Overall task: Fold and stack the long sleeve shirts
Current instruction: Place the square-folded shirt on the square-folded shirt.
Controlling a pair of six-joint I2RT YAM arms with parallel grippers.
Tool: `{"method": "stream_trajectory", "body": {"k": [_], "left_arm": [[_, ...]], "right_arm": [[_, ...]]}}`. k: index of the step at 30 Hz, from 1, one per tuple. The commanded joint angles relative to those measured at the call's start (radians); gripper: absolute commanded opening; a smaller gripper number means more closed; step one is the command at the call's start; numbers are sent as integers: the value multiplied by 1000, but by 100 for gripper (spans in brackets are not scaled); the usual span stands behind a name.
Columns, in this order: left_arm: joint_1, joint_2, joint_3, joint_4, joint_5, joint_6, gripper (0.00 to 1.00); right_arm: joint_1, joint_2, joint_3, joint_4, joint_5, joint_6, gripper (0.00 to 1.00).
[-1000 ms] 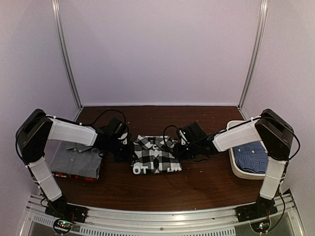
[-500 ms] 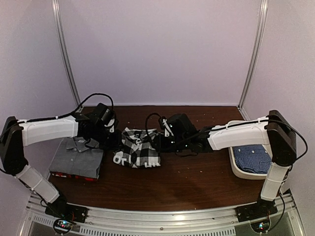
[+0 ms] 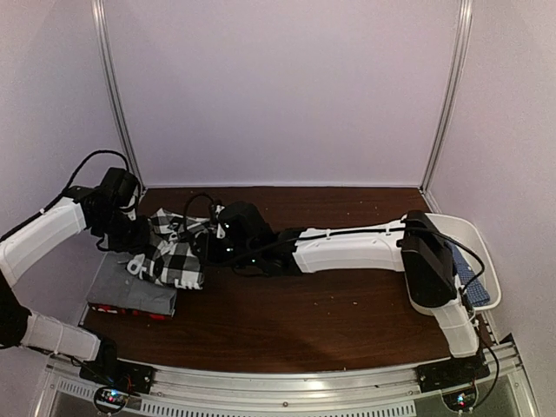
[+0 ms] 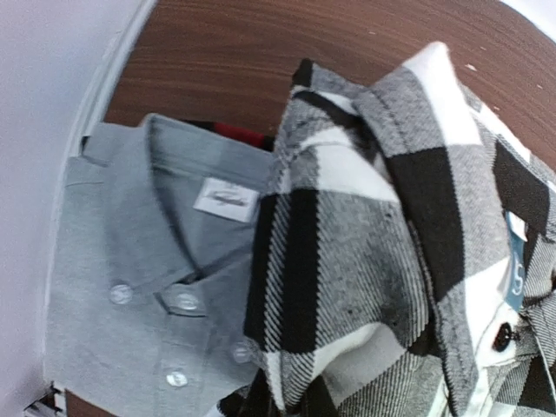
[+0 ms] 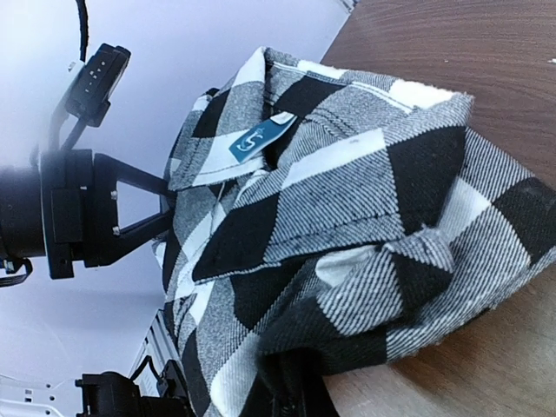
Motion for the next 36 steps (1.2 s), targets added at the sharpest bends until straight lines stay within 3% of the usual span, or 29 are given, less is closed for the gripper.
{"method": "stream_trajectory", "body": {"k": [1,6,24,30,33,36], "left_arm": [[124,-31,61,-73,-142,111,0],[212,-14,60,-108,-214,155,0],[341,114,25,-105,-331,113,0],[404,169,17,-90,-300,112,1],[445,192,10,-86,-257,103,21],[453,188,-6,-73,-183,105,29]], "right_arm": [[32,108,174,20,-27,58,0],[40,220,295,69,-86,116,0],[73,434,362,323,-228,307,0],[50,388,208,419,-282,339,25],[34,353,156,438,-289,335,32],[21,323,110,457,-300,331,34]]}}
